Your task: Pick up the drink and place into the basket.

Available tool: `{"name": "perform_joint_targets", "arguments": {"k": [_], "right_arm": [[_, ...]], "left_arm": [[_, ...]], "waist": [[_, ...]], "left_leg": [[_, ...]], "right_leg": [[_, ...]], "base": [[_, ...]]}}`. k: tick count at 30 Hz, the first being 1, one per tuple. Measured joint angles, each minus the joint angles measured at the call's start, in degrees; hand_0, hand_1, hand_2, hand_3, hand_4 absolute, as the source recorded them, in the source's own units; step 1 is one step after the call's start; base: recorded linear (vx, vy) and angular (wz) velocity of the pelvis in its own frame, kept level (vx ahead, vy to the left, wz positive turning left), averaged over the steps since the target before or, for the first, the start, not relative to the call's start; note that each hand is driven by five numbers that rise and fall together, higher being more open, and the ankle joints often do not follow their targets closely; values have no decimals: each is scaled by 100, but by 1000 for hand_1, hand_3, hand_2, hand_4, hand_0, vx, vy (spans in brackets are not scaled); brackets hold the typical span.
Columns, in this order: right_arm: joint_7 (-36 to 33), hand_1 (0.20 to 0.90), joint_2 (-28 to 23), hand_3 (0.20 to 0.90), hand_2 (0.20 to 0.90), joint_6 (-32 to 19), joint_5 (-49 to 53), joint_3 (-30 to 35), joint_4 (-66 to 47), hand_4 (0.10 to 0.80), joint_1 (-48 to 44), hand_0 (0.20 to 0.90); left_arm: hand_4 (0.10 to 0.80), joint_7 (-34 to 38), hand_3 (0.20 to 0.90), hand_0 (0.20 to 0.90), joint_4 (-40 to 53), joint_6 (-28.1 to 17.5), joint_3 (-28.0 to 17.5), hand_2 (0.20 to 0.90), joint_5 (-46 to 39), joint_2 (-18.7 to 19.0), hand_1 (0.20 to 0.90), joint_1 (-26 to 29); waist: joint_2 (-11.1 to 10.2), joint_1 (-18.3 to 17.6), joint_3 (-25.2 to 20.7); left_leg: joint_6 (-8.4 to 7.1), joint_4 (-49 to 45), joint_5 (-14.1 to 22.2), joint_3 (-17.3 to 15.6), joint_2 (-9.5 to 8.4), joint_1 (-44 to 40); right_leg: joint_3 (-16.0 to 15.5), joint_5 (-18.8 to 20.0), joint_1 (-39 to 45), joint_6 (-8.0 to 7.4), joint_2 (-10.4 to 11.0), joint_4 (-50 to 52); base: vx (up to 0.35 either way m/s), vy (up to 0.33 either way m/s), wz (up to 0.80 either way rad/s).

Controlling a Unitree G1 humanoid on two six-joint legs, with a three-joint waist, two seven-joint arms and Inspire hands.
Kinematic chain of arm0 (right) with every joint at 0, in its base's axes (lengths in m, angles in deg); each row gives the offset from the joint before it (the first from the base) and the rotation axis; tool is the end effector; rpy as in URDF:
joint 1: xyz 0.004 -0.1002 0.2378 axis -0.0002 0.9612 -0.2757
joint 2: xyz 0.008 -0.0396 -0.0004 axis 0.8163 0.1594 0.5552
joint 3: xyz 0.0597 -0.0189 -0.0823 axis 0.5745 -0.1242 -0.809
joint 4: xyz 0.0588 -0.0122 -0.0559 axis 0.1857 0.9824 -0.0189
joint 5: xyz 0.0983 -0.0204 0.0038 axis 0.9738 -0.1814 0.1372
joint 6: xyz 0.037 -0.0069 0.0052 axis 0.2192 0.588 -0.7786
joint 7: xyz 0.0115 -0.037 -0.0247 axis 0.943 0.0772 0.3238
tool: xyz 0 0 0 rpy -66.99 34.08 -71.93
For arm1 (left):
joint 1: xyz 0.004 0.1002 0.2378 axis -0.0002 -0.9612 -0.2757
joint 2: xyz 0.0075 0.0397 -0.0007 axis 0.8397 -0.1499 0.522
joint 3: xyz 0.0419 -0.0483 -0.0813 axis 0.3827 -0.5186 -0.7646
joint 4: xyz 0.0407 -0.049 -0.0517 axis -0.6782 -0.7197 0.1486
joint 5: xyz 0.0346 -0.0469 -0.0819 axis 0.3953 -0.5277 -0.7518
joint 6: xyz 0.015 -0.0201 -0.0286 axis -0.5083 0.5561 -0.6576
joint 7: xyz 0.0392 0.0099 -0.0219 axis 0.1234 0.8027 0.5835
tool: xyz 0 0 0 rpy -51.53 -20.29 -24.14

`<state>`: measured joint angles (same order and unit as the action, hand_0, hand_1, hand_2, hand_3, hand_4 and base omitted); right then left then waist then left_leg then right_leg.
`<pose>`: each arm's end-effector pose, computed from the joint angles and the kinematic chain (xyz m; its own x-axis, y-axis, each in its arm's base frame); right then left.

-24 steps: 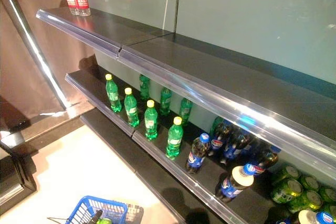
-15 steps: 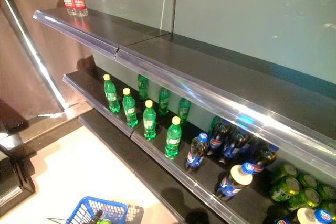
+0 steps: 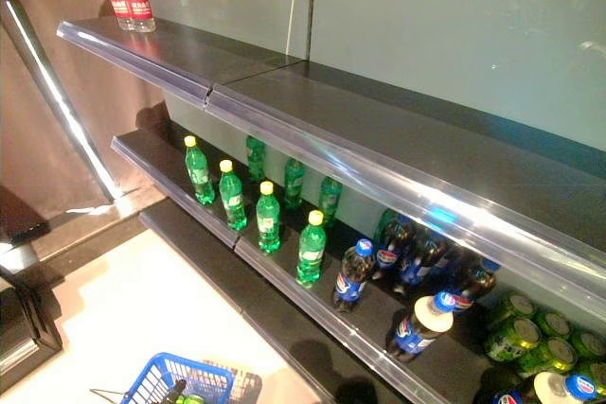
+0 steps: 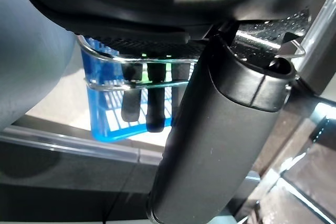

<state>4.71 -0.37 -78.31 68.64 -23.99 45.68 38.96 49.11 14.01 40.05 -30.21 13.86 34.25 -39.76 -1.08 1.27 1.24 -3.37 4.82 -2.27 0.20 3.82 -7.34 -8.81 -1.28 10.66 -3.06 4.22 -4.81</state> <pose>0.0422 -0.2092 -0.1231 0.3463 -0.0546 -0.9365 0.1562 0.9877 0.0002 0.0148 0.1998 -0.1266 0.3943 0.3001 -0.8686 -0.8988 0.3232 -0.2963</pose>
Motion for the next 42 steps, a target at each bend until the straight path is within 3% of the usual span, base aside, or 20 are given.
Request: {"name": "perform_joint_targets", "arguments": {"k": [9, 22, 31, 42], "right_arm": [[0, 900, -2, 900, 900, 23, -10, 0, -8, 800, -1, 900], [135, 900, -75, 900, 900, 63, -276, -324, -742, 800, 34, 900], [739, 900, -162, 900, 900, -166, -210, -735, -4107, 800, 241, 900], [1743, 900, -688, 900, 900, -322, 253, -673, -5897, 800, 90, 900]], "left_arm": [[100, -180, 200, 300, 91, -2, 5, 300, -140, 0, 300, 1], [100, -299, 200, 300, 1077, -17, 278, 300, -351, -1, 300, -6], [100, -254, 200, 300, 1961, -15, 426, 300, -337, -1, 300, -196], [100, -81, 200, 300, 2181, -11, 401, 300, -292, -4, 300, -248]], "waist": [[0, -1, 0], [-4, -1, 49], [-91, -45, 346], [-173, -78, 397]], "left_leg": [[0, 0, 0, -8, 1, -1], [0, 1, 0, -67, 8, 25], [-2, -3, -3, -108, 13, 33], [-2, 1, -2, -110, 14, 38]], "right_leg": [[7, 0, -6, 0, 0, 0], [75, 3, -66, -4, -5, 0], [112, 19, -66, -9, -8, 0], [106, 26, -63, -13, -5, 0]], "base": [[0, 0, 0], [-5, -5, -2], [-11, -13, -2], [0, 0, 0]]}}
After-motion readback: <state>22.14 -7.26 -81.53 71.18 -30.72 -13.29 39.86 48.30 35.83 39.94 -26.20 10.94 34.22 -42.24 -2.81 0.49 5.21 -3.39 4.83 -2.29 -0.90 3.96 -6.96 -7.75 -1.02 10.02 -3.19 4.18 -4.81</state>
